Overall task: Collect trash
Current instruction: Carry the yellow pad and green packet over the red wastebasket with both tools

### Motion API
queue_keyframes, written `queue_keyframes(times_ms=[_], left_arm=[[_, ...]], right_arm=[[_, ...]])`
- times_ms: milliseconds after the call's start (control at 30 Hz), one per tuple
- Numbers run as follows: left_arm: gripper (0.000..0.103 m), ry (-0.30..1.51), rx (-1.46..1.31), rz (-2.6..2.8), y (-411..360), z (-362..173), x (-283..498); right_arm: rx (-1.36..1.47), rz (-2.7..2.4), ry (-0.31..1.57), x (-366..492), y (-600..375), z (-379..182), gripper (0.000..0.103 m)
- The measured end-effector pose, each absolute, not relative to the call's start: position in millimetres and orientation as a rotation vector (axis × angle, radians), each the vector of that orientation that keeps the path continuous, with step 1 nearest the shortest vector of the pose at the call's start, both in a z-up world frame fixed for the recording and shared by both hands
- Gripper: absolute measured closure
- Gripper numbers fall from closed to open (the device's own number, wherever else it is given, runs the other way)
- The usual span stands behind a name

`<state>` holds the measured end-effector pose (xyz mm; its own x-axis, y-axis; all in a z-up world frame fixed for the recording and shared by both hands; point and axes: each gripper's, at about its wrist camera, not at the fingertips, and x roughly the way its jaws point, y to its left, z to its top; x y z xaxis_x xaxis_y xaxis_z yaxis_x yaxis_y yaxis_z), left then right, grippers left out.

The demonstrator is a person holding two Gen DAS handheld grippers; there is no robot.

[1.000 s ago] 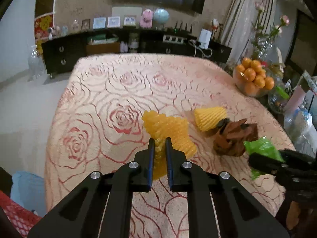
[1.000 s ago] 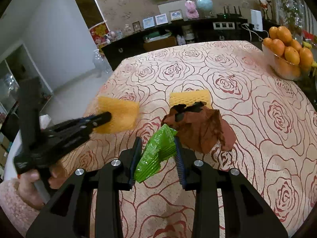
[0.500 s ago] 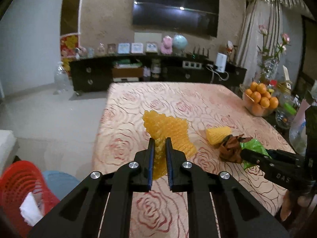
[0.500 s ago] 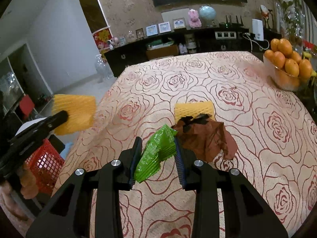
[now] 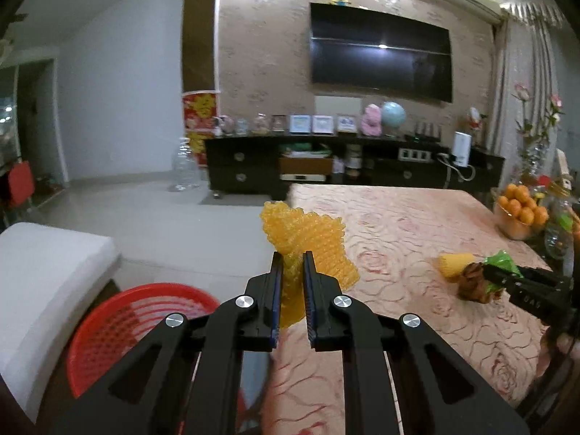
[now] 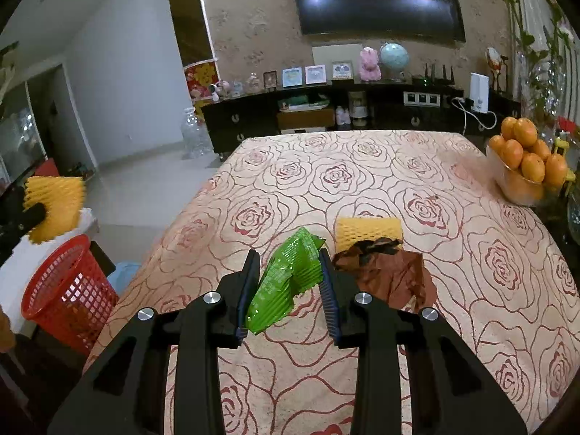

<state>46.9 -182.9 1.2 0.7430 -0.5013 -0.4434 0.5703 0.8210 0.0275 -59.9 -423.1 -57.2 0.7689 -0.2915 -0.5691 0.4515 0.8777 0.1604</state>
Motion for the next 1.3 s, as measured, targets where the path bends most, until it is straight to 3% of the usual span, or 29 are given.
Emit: queue_keyframes(times_ms=[567, 1300], left_arm=[[0.093, 0.423, 0.108, -0.346, -97.6, 2.9, 68.0], [0.092, 0.494, 0.063, -0.218, -41.4, -24.2, 100.7]], right_arm=[[0.232, -0.295, 0.554, -32.6, -359.5, -33.3, 0.071], [0.199, 0.017, 0.625, 75.1, -235.0, -16.4, 0.071]])
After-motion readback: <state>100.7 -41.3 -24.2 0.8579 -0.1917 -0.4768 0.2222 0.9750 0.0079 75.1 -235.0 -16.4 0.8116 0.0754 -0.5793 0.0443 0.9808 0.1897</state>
